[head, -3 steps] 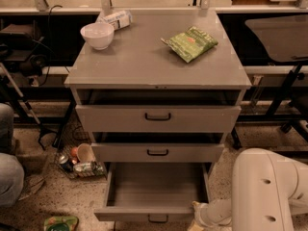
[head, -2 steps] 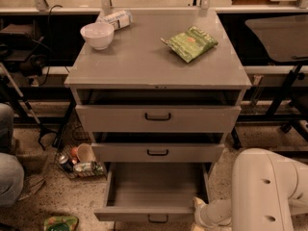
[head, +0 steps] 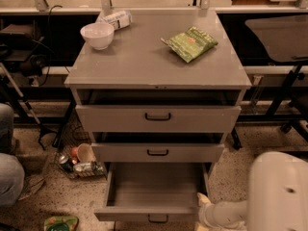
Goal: Open bottom drawer
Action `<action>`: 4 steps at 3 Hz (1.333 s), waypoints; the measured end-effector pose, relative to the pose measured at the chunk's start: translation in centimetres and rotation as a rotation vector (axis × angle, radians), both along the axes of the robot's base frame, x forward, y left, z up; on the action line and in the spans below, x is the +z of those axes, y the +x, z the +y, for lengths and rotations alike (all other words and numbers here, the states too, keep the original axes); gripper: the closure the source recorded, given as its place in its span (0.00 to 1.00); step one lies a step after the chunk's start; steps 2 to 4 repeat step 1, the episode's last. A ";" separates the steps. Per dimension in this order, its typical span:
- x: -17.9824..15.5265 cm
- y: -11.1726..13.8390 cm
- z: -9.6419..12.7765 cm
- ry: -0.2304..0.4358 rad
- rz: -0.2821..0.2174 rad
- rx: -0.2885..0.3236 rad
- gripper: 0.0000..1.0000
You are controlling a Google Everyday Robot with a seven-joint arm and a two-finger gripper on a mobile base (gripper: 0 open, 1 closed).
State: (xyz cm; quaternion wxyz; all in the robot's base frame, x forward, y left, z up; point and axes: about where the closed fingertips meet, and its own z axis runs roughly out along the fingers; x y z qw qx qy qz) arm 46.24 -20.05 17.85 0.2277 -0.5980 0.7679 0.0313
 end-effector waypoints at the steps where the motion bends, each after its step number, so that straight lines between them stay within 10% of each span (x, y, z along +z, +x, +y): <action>1: 6.8 -0.9 -2.7 0.010 -0.143 0.007 0.00; 4: 6.8 -0.9 -2.7 0.010 -0.143 0.007 0.00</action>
Offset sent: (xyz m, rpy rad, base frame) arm 0.0000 0.0000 0.0000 0.0000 0.0000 0.0000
